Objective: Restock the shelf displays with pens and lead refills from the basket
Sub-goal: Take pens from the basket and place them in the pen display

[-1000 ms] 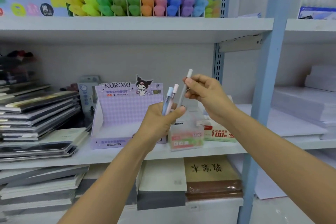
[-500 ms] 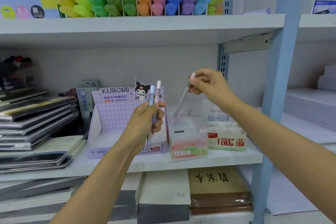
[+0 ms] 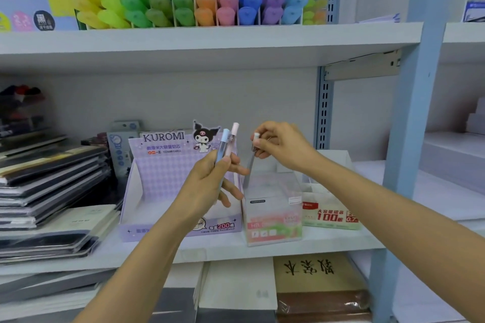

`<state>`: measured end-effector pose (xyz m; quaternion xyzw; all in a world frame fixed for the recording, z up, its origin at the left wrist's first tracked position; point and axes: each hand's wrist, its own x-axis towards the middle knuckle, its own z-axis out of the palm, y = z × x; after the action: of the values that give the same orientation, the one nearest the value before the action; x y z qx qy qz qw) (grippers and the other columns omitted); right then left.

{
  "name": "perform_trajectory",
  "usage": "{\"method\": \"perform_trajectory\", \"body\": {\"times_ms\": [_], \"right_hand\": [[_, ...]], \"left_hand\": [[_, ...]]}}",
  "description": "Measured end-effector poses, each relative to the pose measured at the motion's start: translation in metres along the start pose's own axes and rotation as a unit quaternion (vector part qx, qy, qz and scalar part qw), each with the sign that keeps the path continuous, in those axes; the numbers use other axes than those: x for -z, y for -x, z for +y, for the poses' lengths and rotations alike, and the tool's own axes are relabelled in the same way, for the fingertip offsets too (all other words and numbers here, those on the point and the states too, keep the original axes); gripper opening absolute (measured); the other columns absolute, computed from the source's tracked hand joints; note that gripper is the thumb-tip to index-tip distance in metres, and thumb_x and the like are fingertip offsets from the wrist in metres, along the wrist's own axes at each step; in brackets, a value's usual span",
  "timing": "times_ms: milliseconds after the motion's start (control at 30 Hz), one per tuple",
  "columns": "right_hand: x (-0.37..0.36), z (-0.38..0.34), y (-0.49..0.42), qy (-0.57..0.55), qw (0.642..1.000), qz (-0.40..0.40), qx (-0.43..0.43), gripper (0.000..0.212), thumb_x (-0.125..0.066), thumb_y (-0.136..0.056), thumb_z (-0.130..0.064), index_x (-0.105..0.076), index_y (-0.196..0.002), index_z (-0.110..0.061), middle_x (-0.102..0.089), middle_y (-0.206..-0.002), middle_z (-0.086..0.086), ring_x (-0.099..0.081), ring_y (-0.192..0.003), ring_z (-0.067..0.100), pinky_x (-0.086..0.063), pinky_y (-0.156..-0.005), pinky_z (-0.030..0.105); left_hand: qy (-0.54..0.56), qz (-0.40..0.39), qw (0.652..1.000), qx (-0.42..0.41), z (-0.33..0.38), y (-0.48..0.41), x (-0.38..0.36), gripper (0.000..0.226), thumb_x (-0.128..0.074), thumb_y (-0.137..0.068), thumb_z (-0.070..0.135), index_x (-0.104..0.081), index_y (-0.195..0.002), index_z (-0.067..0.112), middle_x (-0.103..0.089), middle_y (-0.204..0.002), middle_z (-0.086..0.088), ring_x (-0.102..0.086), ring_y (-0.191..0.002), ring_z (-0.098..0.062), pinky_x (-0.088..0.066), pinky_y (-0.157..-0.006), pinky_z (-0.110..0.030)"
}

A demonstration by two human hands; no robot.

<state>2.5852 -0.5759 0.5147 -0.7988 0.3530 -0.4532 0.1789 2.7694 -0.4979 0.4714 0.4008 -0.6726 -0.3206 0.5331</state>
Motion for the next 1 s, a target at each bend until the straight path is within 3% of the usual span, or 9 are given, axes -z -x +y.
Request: {"method": "perform_trajectory", "body": {"times_ms": [267,400,500,600,667,733,800,867,1000], "right_hand": [[0.002,0.001,-0.011,0.022,0.999,-0.045,-0.019,0.012,-0.058,-0.095,-0.010,-0.064,-0.099,-0.001,-0.070,-0.082,0.013,-0.072,-0.075,0.022,-0.059,-0.071,0.024],[-0.008,0.004,-0.016,0.028,1.000,-0.006,-0.010,0.013,-0.063,-0.091,-0.010,-0.059,-0.104,-0.009,-0.070,-0.075,0.009,-0.070,-0.065,0.020,-0.060,-0.063,0.027],[-0.014,0.006,-0.018,0.090,0.995,0.034,0.017,0.012,-0.070,-0.085,-0.011,-0.062,-0.093,-0.012,-0.069,-0.076,0.004,-0.067,-0.060,0.015,-0.054,-0.054,0.024],[-0.018,0.009,-0.015,0.184,0.982,0.036,0.027,0.010,-0.075,-0.082,-0.018,-0.070,-0.088,-0.013,-0.065,-0.082,-0.002,-0.056,-0.063,0.005,-0.044,-0.063,0.019],[-0.018,0.006,-0.012,0.211,0.977,0.030,0.018,0.014,-0.072,-0.085,-0.022,-0.074,-0.096,-0.013,-0.063,-0.084,-0.002,-0.052,-0.067,0.004,-0.042,-0.069,0.020],[-0.014,-0.001,-0.010,0.159,0.987,0.037,0.004,0.024,-0.066,-0.090,-0.027,-0.071,-0.109,-0.014,-0.064,-0.091,-0.002,-0.051,-0.067,0.001,-0.041,-0.067,0.018],[-0.008,-0.013,-0.004,-0.019,0.999,0.040,-0.022,0.031,-0.061,-0.094,-0.032,-0.067,-0.116,-0.012,-0.066,-0.094,0.000,-0.054,-0.064,0.000,-0.042,-0.058,0.015],[-0.003,-0.024,0.002,-0.186,0.981,0.012,-0.061,0.032,-0.060,-0.094,-0.033,-0.066,-0.113,-0.009,-0.069,-0.094,0.003,-0.061,-0.069,0.006,-0.045,-0.055,0.018],[-0.003,-0.037,0.012,-0.251,0.965,-0.023,-0.070,0.019,-0.066,-0.090,-0.015,-0.065,-0.107,-0.006,-0.072,-0.089,0.007,-0.067,-0.073,0.013,-0.051,-0.061,0.019]], "left_hand": [[0.015,-0.013,1.000,0.014,0.001,-0.004,0.003,0.026,-0.037,-0.103,0.030,-0.055,-0.110,0.012,-0.074,-0.100,-0.001,-0.068,-0.061,-0.023,-0.051,-0.048,-0.027],[0.026,-0.018,0.999,0.015,0.000,-0.005,0.003,0.026,-0.039,-0.103,0.030,-0.056,-0.112,0.013,-0.074,-0.100,-0.001,-0.068,-0.061,-0.021,-0.051,-0.048,-0.025],[0.033,-0.023,0.999,0.018,-0.001,-0.004,0.004,0.026,-0.040,-0.102,0.030,-0.057,-0.113,0.014,-0.074,-0.102,0.000,-0.068,-0.061,-0.020,-0.048,-0.045,-0.022],[0.044,-0.022,0.999,0.024,-0.003,-0.001,0.005,0.025,-0.041,-0.102,0.031,-0.057,-0.114,0.015,-0.074,-0.103,-0.001,-0.067,-0.061,-0.019,-0.042,-0.043,-0.020],[0.050,-0.021,0.998,0.027,-0.004,0.000,0.006,0.025,-0.043,-0.102,0.030,-0.057,-0.115,0.015,-0.074,-0.103,-0.001,-0.066,-0.061,-0.019,-0.038,-0.042,-0.019],[0.061,-0.018,0.998,0.027,-0.003,0.001,0.005,0.025,-0.045,-0.101,0.029,-0.058,-0.115,0.013,-0.074,-0.103,-0.003,-0.066,-0.060,-0.018,-0.034,-0.041,-0.018],[0.073,-0.016,0.997,0.025,-0.001,0.001,0.004,0.024,-0.046,-0.101,0.028,-0.058,-0.114,0.012,-0.074,-0.102,-0.005,-0.065,-0.057,-0.018,-0.031,-0.040,-0.018],[0.079,-0.014,0.996,0.024,0.003,0.001,0.002,0.025,-0.046,-0.100,0.027,-0.059,-0.115,0.012,-0.074,-0.100,-0.006,-0.064,-0.056,-0.018,-0.029,-0.039,-0.018],[0.072,-0.027,0.997,0.019,0.009,0.002,-0.004,0.027,-0.046,-0.101,0.029,-0.060,-0.117,0.013,-0.074,-0.097,-0.007,-0.066,-0.058,-0.020,-0.033,-0.041,-0.018]]}}
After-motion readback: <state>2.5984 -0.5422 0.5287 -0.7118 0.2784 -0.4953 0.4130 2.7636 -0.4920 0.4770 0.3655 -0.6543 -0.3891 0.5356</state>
